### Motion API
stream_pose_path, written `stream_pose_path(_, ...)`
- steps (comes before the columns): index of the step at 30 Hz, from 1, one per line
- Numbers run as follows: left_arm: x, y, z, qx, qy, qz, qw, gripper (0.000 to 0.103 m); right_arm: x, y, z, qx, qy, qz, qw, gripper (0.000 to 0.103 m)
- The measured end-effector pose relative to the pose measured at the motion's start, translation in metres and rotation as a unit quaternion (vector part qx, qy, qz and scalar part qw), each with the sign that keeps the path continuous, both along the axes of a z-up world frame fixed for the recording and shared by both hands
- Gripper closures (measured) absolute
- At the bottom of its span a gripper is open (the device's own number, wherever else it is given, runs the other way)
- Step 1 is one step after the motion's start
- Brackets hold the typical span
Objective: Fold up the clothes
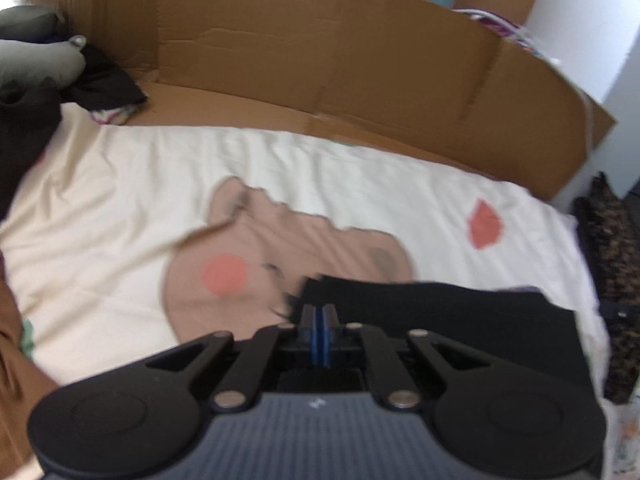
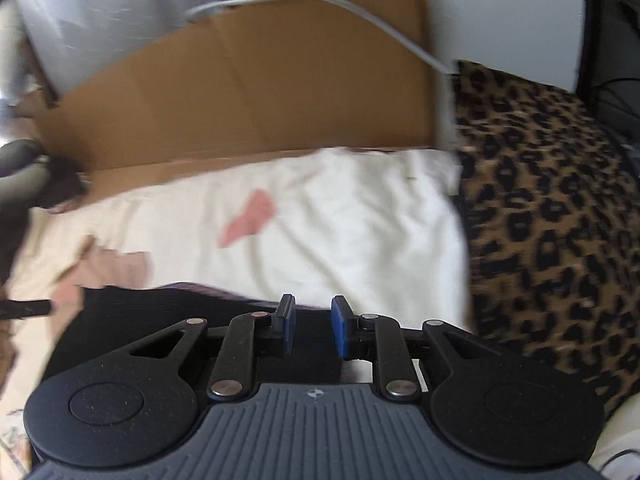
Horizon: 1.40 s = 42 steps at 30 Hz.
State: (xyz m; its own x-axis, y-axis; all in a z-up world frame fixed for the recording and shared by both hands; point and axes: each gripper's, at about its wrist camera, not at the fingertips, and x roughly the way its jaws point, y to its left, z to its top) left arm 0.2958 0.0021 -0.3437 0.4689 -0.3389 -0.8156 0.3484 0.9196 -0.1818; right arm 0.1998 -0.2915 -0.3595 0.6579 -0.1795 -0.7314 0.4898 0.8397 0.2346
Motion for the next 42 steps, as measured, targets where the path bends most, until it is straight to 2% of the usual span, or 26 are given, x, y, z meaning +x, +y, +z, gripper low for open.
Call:
stream_pose_path(8,-0.032,-0.041,0.002,-0.010,-0.002,-0.048,0.9988,0.099,0.009,0.043,-0.012,0.020,-0.001,0.051,0.998,0.079)
stream_pose_path(17,-0.044,-0.071,-0.019,-0.005,-0.003,-0.090,0.9960,0.099,0.030,0.070,-0.023,0.003,0.008,0.097,0.995,0.080)
stream_pose_path(23,-0.034,-0.085,-0.017,0.012,-0.021,-0.102,0.9945,0.099,0.046,0.067,-0.024,-0.016,0.008,0.102,0.995,0.079)
stream_pose_path(26,-0.029,-0.089,-0.019,0.005,-0.012,-0.101,0.9948,0.099,0.053,0.065,-0.023,-0.022,0.005,0.102,0.995,0.079)
stream_pose_path(28,-0.030,-0.091,-0.019,0.002,-0.012,-0.101,0.9949,0.096,0.057,0.063,-0.024,-0.023,0.003,0.104,0.994,0.079)
stream_pose_path(30,-0.032,-0.093,-0.021,0.003,-0.015,-0.106,0.9943,0.087,0.061,0.061,-0.027,-0.022,0.004,0.107,0.994,0.079)
stream_pose_path(31,-0.032,-0.094,-0.023,0.006,-0.017,-0.108,0.9940,0.086,0.062,0.060,-0.030,-0.021,0.006,0.108,0.994,0.079)
stream_pose_path(38,-0.025,-0.093,-0.047,-0.001,-0.014,-0.105,0.9944,0.085,0.070,0.051,-0.046,-0.020,0.014,0.110,0.994,0.082)
stream_pose_path(42,-0.021,-0.093,-0.047,-0.006,0.000,-0.094,0.9955,0.086,0.069,0.051,-0.048,-0.021,0.017,0.107,0.994,0.082)
